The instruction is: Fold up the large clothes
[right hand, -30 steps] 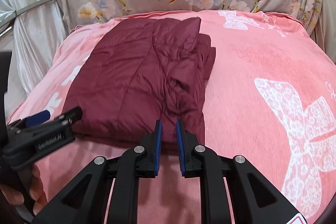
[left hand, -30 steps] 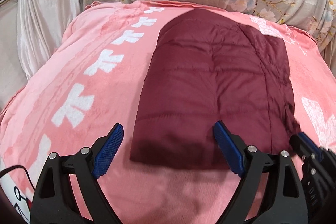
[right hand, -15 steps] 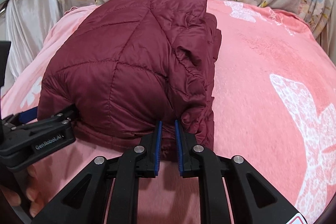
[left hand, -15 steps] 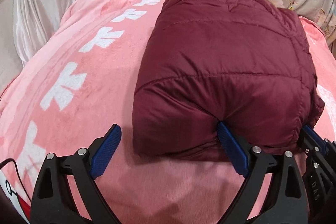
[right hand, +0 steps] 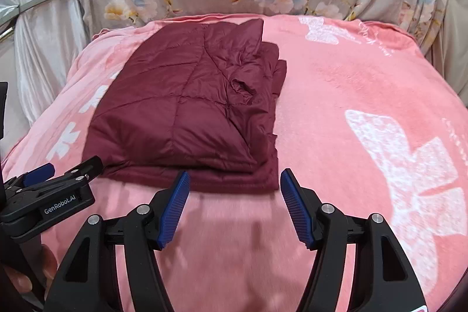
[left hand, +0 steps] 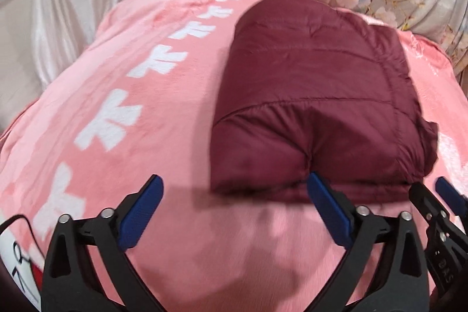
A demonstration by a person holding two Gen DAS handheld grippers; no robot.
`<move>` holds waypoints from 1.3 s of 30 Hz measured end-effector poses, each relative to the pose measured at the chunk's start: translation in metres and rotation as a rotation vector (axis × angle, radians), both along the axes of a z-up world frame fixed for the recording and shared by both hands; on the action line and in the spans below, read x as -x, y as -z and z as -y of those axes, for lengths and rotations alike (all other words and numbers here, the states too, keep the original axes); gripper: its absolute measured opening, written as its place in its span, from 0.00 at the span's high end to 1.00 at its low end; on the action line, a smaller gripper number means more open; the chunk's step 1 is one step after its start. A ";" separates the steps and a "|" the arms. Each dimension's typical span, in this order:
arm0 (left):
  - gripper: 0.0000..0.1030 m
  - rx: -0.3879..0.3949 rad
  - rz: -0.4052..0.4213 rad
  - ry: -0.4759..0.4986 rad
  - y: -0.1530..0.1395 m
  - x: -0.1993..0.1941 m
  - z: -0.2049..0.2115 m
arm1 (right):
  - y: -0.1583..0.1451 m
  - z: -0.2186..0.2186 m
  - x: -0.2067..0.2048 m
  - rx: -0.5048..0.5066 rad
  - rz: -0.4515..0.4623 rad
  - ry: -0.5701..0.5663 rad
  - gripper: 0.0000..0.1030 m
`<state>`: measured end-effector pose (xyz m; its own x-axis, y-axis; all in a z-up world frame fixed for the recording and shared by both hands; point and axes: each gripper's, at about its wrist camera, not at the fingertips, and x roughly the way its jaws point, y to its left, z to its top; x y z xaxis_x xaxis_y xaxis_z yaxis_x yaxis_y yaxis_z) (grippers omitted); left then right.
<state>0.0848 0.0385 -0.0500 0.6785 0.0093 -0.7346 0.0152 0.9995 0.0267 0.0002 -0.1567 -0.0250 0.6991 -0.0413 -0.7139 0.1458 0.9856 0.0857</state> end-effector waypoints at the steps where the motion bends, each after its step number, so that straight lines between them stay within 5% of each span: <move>1: 0.05 0.006 0.005 -0.003 -0.003 0.006 -0.002 | -0.003 0.000 0.004 0.000 -0.001 0.006 0.38; 14: 0.05 -0.075 0.059 -0.019 -0.024 0.069 0.007 | -0.022 -0.013 0.045 -0.005 0.003 0.006 0.36; 39: 0.06 -0.089 0.072 -0.011 -0.033 0.064 0.025 | -0.022 0.000 0.038 -0.004 0.016 0.040 0.36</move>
<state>0.0204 0.0137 -0.0166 0.7287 0.0797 -0.6802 -0.0004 0.9933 0.1159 -0.0378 -0.1568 -0.0034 0.7080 -0.0662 -0.7031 0.1832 0.9787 0.0923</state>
